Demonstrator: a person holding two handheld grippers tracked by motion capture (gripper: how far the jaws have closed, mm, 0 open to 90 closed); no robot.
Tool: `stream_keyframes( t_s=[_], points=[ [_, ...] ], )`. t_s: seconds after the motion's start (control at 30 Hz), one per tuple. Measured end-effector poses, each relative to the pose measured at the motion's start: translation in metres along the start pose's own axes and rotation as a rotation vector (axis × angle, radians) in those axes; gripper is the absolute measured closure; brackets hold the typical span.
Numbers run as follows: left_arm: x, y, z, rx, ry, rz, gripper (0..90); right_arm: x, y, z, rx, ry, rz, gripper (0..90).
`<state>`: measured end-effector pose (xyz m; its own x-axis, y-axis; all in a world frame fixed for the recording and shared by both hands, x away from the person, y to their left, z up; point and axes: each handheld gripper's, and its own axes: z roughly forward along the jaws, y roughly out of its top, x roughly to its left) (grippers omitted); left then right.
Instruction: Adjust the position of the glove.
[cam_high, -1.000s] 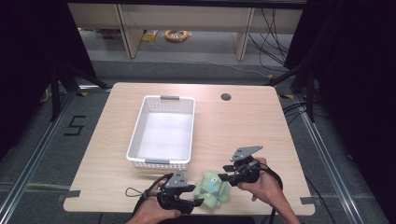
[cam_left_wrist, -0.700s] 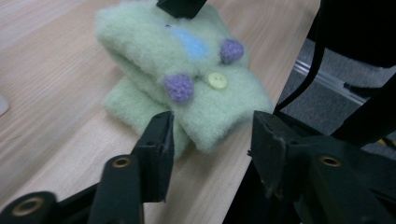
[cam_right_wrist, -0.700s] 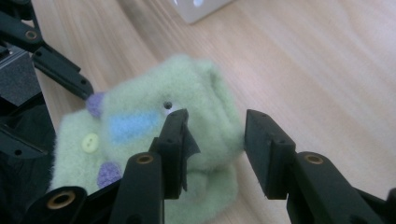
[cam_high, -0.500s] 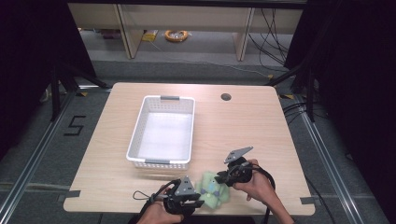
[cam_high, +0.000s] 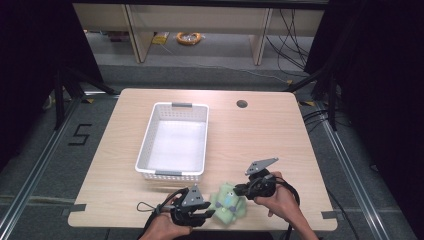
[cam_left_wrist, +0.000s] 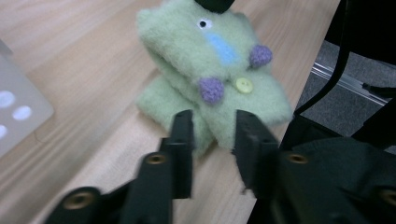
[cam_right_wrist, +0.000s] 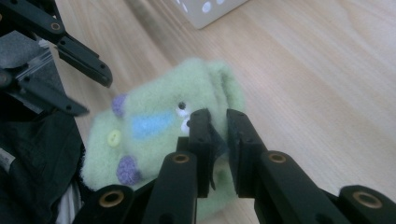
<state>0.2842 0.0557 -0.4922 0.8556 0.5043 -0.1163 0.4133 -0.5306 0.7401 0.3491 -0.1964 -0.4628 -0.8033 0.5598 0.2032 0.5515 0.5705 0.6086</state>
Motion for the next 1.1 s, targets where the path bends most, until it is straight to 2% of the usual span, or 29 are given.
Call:
stream_keyframes(
  t_s=[0.03,0.07,0.1,0.17,0.23,0.3,0.33,0.37,0.4,0.43,0.47,0.5,0.57,0.63,0.67,0.73,0.77,0.8,0.87,0.93,1.0,1.03,1.07,1.1],
  points=[
    [-0.001,0.000,0.001,0.006,0.000,0.016,62.4,0.001,0.000,0.001,0.014,0.012,0.009,81.8],
    [-0.004,0.000,0.003,-0.005,0.004,0.004,59.8,-0.001,0.000,0.002,0.011,0.012,-0.006,81.8],
    [-0.003,0.001,0.003,0.014,0.003,0.051,58.9,-0.002,0.000,0.003,0.012,0.010,-0.017,81.7],
    [-0.007,0.001,0.006,0.018,-0.004,0.048,57.5,-0.001,0.000,0.002,0.011,0.007,0.008,81.7],
    [-0.010,0.000,0.008,0.037,-0.002,0.076,55.3,-0.002,0.000,0.002,0.014,0.007,0.003,81.7],
    [-0.012,-0.002,0.011,0.048,0.001,0.082,55.0,-0.003,0.000,0.003,0.015,0.008,-0.003,81.6],
    [-0.012,-0.002,0.012,0.051,0.025,0.096,55.2,-0.003,0.000,0.004,0.016,0.015,-0.005,81.6],
    [-0.011,-0.002,0.012,0.060,0.029,0.126,56.8,-0.004,0.000,0.005,0.012,0.022,-0.015,81.5],
    [-0.012,-0.002,0.014,0.049,0.035,0.109,57.9,-0.004,0.000,0.005,0.013,0.023,-0.018,81.6],
    [-0.011,-0.002,0.014,0.055,0.033,0.126,60.3,-0.004,0.000,0.005,0.015,0.026,-0.015,81.5],
    [-0.011,-0.002,0.015,0.061,0.030,0.118,63.1,-0.003,0.000,0.003,0.020,0.010,0.012,81.6],
    [-0.011,-0.001,0.015,0.070,0.031,0.127,67.0,-0.003,0.000,0.003,0.018,0.009,0.010,81.6],
    [-0.012,-0.001,0.015,0.062,0.010,0.126,76.3,-0.002,0.000,0.003,0.021,0.009,0.012,81.6],
    [-0.012,0.002,0.012,0.058,-0.002,0.123,80.9,-0.003,0.000,0.003,0.016,0.017,-0.004,81.7],
    [-0.011,0.003,0.009,0.053,-0.007,0.119,82.2,-0.003,0.000,0.002,0.014,0.016,0.004,81.7],
    [-0.007,0.007,0.003,0.025,-0.016,0.101,83.3,-0.001,0.001,-0.002,0.006,0.013,0.017,81.8],
    [-0.004,0.010,-0.001,0.017,-0.017,0.091,83.5,0.001,0.001,-0.003,-0.008,0.011,0.023,81.8],
    [-0.002,0.012,-0.004,-0.009,-0.026,0.074,83.6,0.002,0.000,-0.004,-0.036,0.010,0.022,81.9],
    [0.003,0.017,-0.010,-0.030,-0.023,0.064,83.7,0.004,0.001,-0.014,-0.023,0.007,0.018,81.9],
    [0.009,0.020,-0.013,-0.042,-0.017,0.065,83.7,0.007,0.000,-0.019,-0.041,-0.004,0.008,81.9],
    [0.014,0.023,-0.013,-0.038,-0.021,0.051,84.1,0.012,-0.004,-0.024,-0.042,-0.002,0.027,81.9],
    [0.018,0.024,-0.012,-0.034,-0.020,0.063,84.4,0.013,-0.007,-0.025,-0.052,-0.011,0.024,81.9],
    [0.019,0.025,-0.011,-0.032,-0.018,0.053,84.5,0.015,-0.010,-0.026,-0.052,-0.014,0.021,82.0],
    [0.021,0.025,-0.009,-0.029,-0.028,0.061,84.5,0.018,-0.013,-0.026,-0.056,-0.009,0.037,82.0]
  ],
)
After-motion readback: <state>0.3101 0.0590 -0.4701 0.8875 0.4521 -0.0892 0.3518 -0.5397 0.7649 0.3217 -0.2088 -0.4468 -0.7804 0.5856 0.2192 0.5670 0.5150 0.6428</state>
